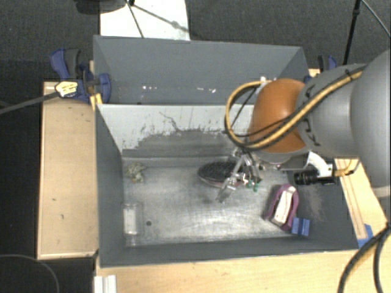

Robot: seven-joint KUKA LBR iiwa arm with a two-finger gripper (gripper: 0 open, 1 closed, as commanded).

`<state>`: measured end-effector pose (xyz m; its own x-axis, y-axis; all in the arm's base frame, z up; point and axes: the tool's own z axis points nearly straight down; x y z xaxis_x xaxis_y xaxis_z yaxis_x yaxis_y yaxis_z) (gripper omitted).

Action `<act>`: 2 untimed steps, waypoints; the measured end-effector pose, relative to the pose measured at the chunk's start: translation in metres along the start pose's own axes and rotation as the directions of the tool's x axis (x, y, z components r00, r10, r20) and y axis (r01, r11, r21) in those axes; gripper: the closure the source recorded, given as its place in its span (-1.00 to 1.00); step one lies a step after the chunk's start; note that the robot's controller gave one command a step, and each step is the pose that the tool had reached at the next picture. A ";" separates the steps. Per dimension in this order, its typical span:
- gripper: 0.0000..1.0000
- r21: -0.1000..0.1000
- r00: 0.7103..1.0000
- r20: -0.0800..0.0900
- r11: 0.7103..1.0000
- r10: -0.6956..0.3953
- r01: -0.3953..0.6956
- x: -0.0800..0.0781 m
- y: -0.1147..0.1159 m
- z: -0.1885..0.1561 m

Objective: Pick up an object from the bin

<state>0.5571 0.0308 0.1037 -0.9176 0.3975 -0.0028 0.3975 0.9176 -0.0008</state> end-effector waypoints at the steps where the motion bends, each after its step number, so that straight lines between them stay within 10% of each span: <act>1: 1.00 -0.002 1.000 -0.001 1.000 -0.001 0.001 0.001 0.002 0.000; 2: 1.00 -0.005 0.998 0.005 0.998 0.058 -0.058 0.003 -0.010 -0.136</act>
Offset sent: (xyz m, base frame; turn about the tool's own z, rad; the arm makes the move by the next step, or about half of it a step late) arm 0.0000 0.0000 0.0000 0.0000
